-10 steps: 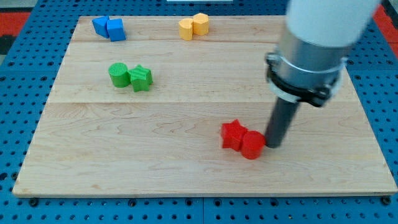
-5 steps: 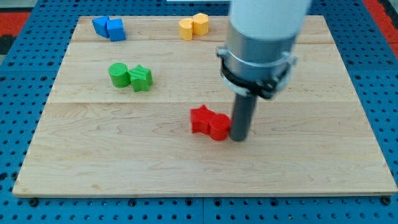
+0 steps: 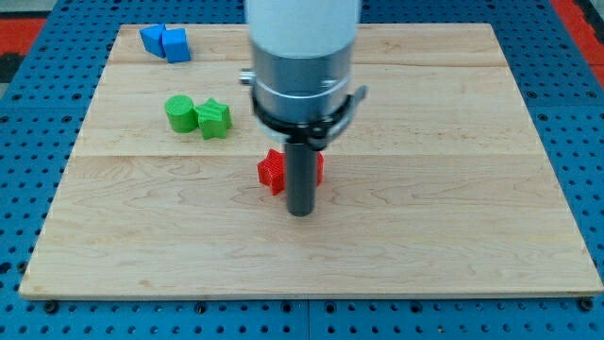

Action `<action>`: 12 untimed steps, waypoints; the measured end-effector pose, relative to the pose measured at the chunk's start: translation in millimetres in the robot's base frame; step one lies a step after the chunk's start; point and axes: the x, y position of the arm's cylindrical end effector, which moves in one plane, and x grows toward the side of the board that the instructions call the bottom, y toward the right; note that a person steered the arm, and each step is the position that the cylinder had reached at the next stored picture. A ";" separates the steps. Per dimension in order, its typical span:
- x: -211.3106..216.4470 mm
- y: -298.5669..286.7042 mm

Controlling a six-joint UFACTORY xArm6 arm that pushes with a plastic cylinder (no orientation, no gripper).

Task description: Move the red star and the red circle to the center

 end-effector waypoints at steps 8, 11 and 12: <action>-36.8 -59.2; -37.7 67.7; -59.8 78.5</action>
